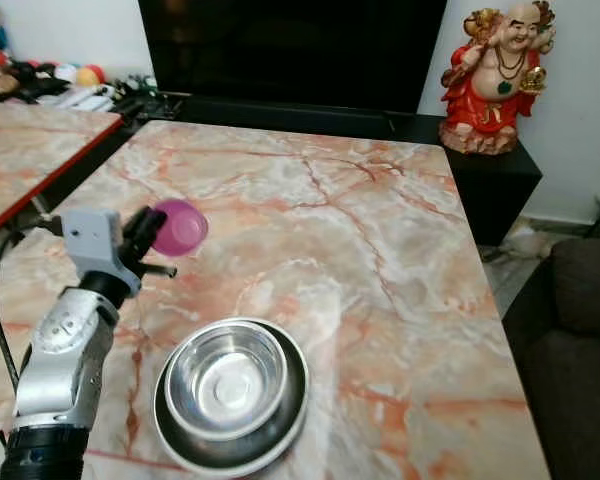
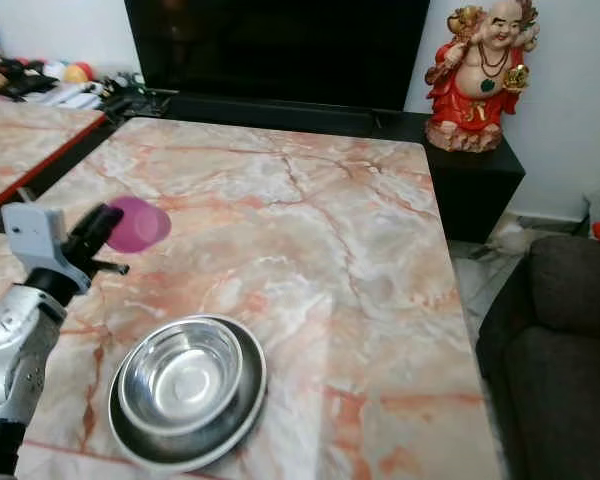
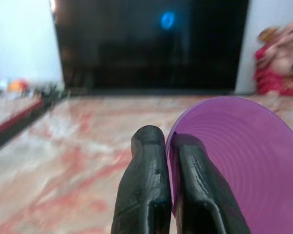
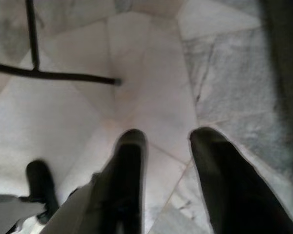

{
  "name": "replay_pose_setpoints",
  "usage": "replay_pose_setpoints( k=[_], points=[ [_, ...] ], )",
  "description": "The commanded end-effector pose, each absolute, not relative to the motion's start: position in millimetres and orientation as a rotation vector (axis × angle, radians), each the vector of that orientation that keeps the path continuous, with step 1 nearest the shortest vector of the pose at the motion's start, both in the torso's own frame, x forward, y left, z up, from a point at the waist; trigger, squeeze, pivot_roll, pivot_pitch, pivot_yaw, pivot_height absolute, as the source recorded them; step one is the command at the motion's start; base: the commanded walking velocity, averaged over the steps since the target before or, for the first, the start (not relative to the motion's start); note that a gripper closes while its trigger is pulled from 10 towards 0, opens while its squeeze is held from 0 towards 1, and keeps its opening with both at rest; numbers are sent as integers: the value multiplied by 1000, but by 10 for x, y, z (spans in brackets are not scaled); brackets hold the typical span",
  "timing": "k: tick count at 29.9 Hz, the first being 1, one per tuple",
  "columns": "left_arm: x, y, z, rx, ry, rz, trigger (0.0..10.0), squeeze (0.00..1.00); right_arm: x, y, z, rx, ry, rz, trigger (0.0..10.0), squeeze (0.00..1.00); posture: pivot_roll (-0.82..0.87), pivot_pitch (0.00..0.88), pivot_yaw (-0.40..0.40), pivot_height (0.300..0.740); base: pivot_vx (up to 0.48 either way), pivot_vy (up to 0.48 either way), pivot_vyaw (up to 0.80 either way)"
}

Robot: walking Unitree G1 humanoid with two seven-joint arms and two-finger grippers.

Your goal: Setting the table

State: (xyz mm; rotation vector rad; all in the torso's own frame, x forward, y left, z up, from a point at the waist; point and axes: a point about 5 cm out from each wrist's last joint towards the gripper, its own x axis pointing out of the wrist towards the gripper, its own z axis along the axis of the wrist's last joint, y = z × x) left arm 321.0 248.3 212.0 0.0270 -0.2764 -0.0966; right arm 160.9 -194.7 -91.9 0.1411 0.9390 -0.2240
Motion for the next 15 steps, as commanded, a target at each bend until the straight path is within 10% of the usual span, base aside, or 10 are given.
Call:
replay_pose_setpoints(
  k=[1, 15],
  points=[
    [3218, 2482, 2179, 10, -261, -140, 10000, 0, 1491, -1973, -966, 138, 981, -235, 10000, 0, 17, 101, -3, 740, 0, 0, 0],
    [3223, 2794, 2163, 85, 202, -181, 10000, 0, 1488, -1967, -968, 139, 982, -235, 10000, 0, 27, 104, 1, 740, 0, 0, 0]
  ],
)
